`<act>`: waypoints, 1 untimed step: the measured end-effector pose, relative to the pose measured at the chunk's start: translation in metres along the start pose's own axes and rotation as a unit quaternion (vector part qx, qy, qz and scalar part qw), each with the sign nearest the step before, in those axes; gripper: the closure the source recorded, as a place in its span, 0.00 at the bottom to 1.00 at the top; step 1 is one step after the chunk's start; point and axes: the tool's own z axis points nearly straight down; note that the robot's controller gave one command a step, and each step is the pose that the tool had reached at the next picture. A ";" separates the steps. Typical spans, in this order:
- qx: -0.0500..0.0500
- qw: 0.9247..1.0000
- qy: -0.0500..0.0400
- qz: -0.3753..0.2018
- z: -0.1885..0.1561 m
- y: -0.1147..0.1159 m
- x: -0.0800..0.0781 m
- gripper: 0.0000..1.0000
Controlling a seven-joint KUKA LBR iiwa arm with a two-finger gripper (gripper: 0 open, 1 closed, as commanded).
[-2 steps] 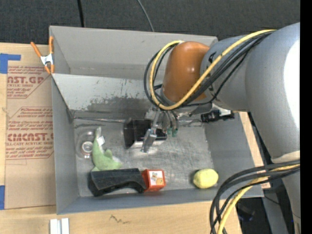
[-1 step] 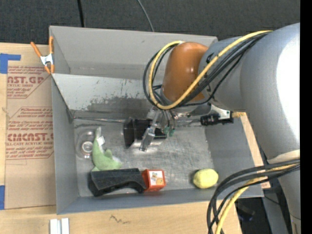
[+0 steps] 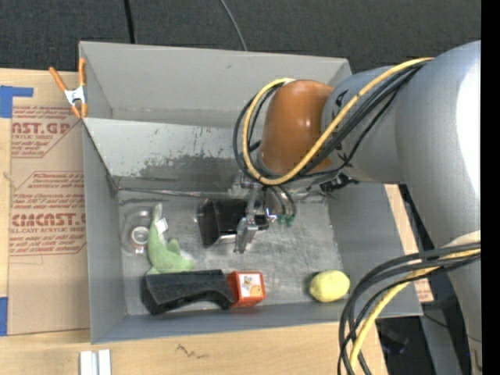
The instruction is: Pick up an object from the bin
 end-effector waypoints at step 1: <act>-0.003 0.976 -0.003 0.217 0.011 0.003 -0.009 1.00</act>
Offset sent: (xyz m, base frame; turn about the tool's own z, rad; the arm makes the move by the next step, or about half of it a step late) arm 0.0000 0.0000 0.0000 0.0000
